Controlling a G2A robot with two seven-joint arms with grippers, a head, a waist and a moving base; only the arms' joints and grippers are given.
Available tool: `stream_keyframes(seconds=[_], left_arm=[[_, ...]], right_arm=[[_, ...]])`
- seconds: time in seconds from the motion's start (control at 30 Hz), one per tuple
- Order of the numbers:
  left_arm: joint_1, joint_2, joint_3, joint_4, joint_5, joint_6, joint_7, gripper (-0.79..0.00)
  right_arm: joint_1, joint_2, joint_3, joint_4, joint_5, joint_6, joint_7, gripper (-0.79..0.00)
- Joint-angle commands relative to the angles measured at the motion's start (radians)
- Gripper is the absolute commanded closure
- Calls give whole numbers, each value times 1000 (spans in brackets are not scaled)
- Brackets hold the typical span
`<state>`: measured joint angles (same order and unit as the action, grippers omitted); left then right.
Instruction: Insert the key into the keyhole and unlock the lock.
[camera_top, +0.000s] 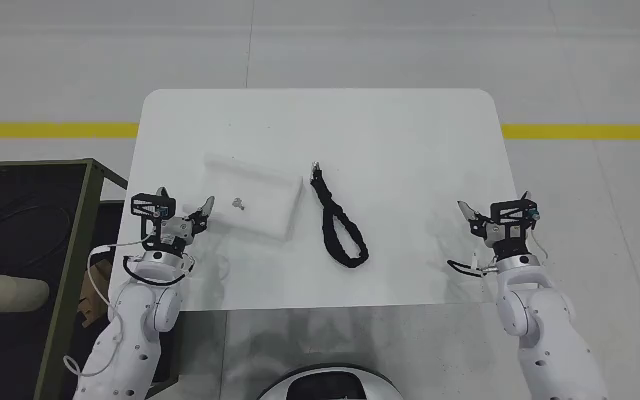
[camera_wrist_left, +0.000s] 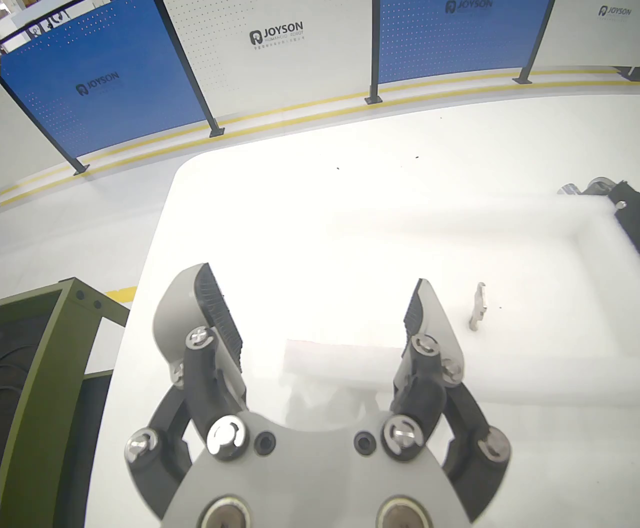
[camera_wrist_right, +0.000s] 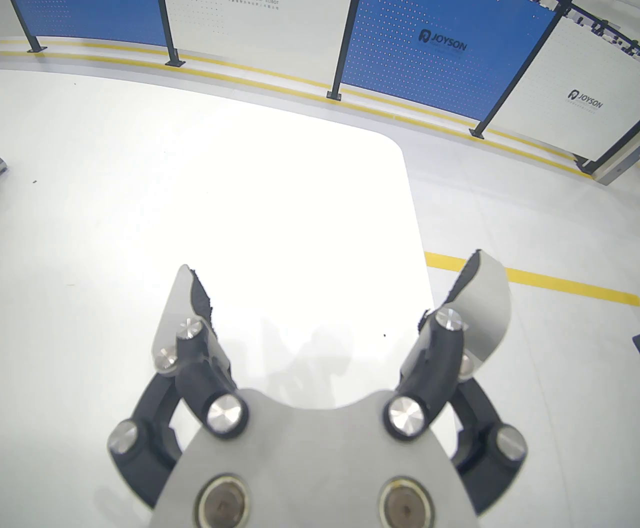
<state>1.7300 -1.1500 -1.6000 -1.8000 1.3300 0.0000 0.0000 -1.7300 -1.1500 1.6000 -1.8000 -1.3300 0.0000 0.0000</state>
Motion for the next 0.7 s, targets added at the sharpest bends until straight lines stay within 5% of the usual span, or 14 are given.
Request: stream_keyframes(seconds=[0.0, 0.1, 0.13, 0.17, 0.3, 0.43, 0.57, 0.67], left_arm=[[0, 0, 0, 0, 0, 0, 0, -701], [0, 0, 0, 0, 0, 0, 0, -701], [-5, 0, 0, 0, 0, -1, -2, -785], [-15, -1, 0, 2, -14, -8, -17, -785], [-96, 1, -23, -26, -171, -80, -232, -785], [-252, 9, -56, -30, -444, -142, -670, -785], [-458, 23, -32, 55, -654, -126, -1158, -785], [-587, 28, 15, 149, -786, -116, -1401, -785]], right_arm=[[0, 0, 0, 0, 0, 0, 0, -784], [0, 0, 0, 0, 0, 0, 0, -785], [0, 0, 0, 0, 0, 0, 0, -785], [0, 0, 0, 0, 0, 0, 0, -785], [0, 0, 0, 0, 0, 0, 0, -785], [0, 0, 0, 0, 0, 0, 0, -785], [0, 0, 0, 0, 0, 0, 0, -785], [0, 0, 0, 0, 0, 0, 0, -785]])
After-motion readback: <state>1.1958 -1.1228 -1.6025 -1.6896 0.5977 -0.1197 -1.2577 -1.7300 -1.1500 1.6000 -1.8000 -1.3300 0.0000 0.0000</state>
